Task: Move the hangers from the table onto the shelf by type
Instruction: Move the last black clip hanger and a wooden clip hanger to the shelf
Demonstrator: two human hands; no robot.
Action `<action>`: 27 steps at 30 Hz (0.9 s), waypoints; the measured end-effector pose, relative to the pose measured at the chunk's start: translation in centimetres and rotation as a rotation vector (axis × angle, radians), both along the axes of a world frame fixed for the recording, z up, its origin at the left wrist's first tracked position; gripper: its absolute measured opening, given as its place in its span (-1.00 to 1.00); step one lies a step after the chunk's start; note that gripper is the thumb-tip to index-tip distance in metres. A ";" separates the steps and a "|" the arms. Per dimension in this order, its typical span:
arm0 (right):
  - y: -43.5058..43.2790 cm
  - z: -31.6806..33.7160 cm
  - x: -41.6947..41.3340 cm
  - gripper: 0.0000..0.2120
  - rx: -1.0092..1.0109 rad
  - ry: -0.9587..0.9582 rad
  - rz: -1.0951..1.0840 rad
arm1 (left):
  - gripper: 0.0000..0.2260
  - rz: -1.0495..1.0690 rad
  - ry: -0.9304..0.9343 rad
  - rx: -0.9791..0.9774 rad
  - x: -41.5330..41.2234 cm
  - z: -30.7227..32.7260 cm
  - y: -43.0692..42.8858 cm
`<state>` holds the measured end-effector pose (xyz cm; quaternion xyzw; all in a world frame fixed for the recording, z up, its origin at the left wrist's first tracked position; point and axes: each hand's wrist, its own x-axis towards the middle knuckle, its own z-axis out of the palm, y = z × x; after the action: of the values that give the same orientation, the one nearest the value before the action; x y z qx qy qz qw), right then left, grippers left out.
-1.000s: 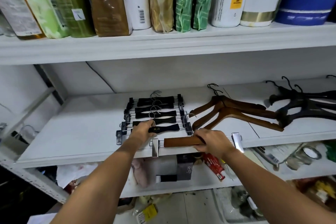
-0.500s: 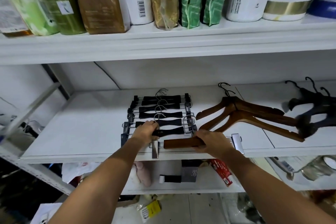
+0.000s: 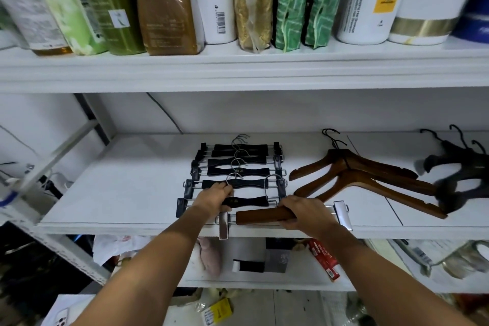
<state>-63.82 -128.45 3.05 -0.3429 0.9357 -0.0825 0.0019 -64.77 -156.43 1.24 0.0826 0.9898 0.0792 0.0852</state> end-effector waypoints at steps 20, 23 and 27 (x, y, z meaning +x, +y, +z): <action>-20.3 4.7 -1.7 -0.62 0.079 0.085 0.036 | -0.67 0.118 0.214 0.259 3.2 7.4 -15.9; -24.7 5.1 -1.7 -0.64 0.061 0.096 0.024 | -0.69 0.135 0.228 0.250 3.4 7.6 -19.8; -30.8 5.1 -1.7 -0.62 0.032 0.067 0.018 | -0.70 0.150 0.217 0.209 3.5 7.9 -25.4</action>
<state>-65.54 -159.29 8.18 -0.3539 0.9333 -0.0560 -0.0231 -61.23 -181.85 9.19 0.0249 0.9829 0.1787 -0.0373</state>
